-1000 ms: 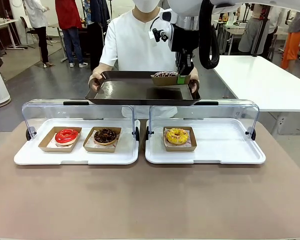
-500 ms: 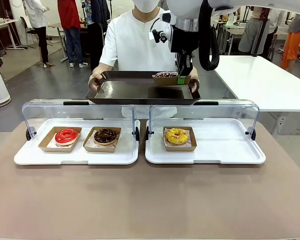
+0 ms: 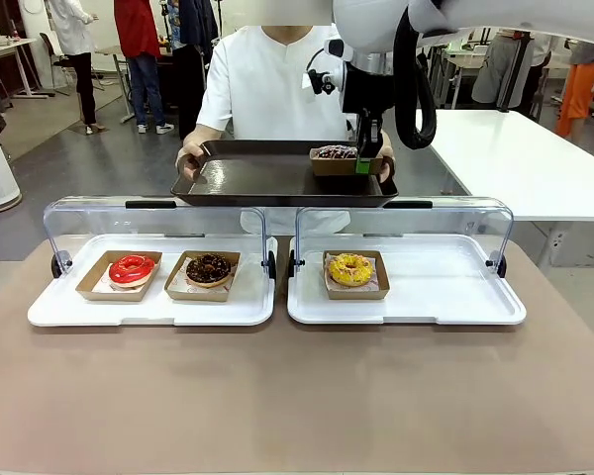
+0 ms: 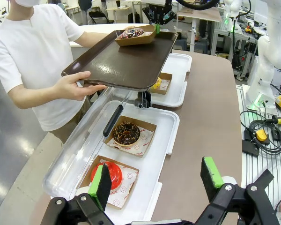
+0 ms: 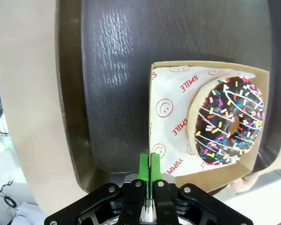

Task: Provide the desired donut to the person.
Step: Place the picked Paper togo box onto the Handle tray extended by the person.

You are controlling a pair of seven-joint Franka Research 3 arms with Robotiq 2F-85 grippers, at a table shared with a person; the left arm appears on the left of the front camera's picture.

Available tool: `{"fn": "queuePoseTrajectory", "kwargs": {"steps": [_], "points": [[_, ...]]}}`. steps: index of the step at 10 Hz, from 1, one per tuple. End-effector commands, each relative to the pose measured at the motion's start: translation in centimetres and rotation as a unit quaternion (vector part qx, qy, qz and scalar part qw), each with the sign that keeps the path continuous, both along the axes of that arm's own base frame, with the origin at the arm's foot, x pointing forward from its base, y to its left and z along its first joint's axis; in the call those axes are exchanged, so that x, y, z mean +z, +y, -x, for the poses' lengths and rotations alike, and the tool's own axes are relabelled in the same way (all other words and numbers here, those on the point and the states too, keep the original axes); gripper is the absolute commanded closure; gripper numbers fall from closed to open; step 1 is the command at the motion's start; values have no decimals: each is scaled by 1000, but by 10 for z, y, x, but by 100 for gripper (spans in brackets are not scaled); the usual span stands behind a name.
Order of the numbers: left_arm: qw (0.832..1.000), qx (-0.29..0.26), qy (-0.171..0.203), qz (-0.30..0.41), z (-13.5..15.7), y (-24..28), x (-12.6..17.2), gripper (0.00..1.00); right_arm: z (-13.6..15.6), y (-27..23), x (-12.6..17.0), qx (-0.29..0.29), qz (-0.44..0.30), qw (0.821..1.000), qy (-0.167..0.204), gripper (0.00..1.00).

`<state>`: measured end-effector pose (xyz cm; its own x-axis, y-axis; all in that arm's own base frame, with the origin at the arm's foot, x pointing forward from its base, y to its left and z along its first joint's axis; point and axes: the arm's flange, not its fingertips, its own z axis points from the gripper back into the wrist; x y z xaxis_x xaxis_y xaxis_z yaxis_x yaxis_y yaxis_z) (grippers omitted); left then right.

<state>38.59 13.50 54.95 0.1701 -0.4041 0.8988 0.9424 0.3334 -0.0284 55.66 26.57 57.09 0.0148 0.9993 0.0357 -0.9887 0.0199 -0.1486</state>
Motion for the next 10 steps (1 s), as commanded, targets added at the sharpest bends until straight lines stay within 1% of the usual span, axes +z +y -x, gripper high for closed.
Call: {"fn": "queuePoseTrajectory", "kwargs": {"steps": [1, 2, 3, 4, 5, 6, 7, 10], "points": [[1000, 0, -2, 2, 1, 0, 1, 0, -9, -4, -1, -18, -9, 1000, 10, 98], [1000, 0, -2, 2, 1, 0, 1, 0, -10, -4, -2, -17, -11, 1000, 18, 98], [1000, 0, -2, 2, 1, 0, 1, 0, -10, -3, -1, -15, -11, 1000, 22, 38], [1000, 0, -2, 2, 1, 0, 1, 0, -9, -2, 0, -15, -12, 999, 25, 38], [1000, 0, -2, 2, 1, 0, 1, 0, -8, -1, 0, -14, -12, 999, 30, 0], [1000, 0, -2, 2, 1, 0, 1, 0, -9, 0, 0, -13, -11, 999, 33, 35], [1000, 0, -2, 2, 1, 0, 1, 0, -9, 0, 0, -13, -8, 999, 35, 0], [1000, 0, -2, 2, 1, 0, 1, 0, -8, 2, 1, -8, -5, 999, 38, 0]]}}
